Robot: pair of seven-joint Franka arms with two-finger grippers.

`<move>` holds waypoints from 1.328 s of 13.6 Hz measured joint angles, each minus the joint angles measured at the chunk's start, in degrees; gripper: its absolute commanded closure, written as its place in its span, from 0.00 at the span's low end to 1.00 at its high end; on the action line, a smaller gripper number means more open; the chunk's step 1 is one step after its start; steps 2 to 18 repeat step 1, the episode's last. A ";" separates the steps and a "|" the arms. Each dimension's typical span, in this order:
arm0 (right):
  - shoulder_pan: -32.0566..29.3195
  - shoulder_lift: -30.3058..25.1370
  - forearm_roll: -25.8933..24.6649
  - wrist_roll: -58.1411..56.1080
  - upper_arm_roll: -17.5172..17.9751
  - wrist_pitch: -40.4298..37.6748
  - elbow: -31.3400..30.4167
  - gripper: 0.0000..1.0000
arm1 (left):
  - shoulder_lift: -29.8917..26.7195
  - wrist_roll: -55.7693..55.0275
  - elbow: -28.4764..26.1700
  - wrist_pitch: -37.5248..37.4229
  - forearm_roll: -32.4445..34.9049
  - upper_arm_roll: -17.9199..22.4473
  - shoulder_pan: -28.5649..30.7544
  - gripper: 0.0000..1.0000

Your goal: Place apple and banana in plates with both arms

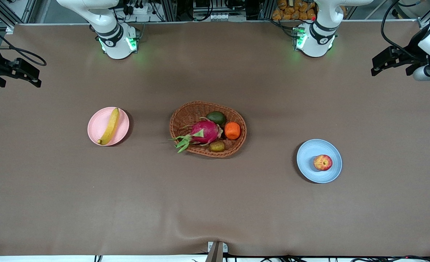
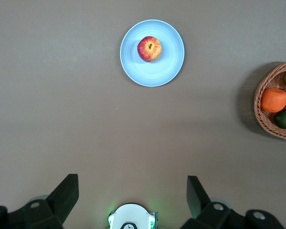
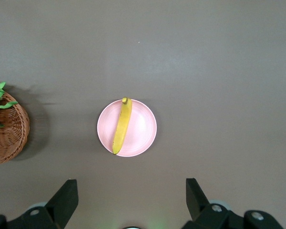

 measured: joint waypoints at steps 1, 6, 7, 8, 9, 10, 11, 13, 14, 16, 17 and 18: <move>-0.18 0.02 0.02 -0.28 -0.21 0.07 0.00 0.00 | 0.00 0.00 0.00 0.00 0.00 -0.05 -0.09 0.00; -0.18 0.02 0.02 -0.28 -0.21 0.07 0.00 0.00 | 0.00 0.00 0.00 0.00 0.00 -0.05 -0.09 0.00; -0.18 0.02 0.02 -0.28 -0.21 0.07 0.00 0.00 | 0.00 0.00 0.00 0.00 0.00 -0.05 -0.09 0.00; -0.18 0.02 0.02 -0.28 -0.21 0.07 0.00 0.00 | 0.00 0.00 0.00 0.00 0.00 -0.05 -0.09 0.00; -0.18 0.02 0.02 -0.28 -0.21 0.07 0.00 0.00 | 0.00 0.00 0.00 0.00 0.00 -0.05 -0.09 0.00; -0.18 0.02 0.02 -0.28 -0.21 0.07 0.00 0.00 | 0.00 0.00 0.00 0.00 0.00 -0.05 -0.09 0.00; -0.18 0.02 0.02 -0.28 -0.21 0.07 0.00 0.00 | 0.00 0.00 0.00 0.00 0.00 -0.05 -0.09 0.00; -0.18 0.02 0.02 -0.28 -0.21 0.07 0.00 0.00 | 0.00 0.00 0.00 0.00 0.00 -0.05 -0.09 0.00; -0.18 0.02 0.02 -0.28 -0.21 0.07 0.00 0.00 | 0.00 0.00 0.00 0.00 0.00 -0.05 -0.09 0.00; -0.18 0.02 0.02 -0.28 -0.21 0.07 0.00 0.00 | 0.00 0.00 0.00 0.00 0.00 -0.05 -0.09 0.00; -0.18 0.02 0.02 -0.28 -0.21 0.07 0.00 0.00 | 0.00 0.00 0.00 0.00 0.00 -0.05 -0.09 0.00; -0.18 0.02 0.02 -0.28 -0.21 0.07 0.00 0.00 | 0.00 0.00 0.00 0.00 0.00 -0.05 -0.09 0.00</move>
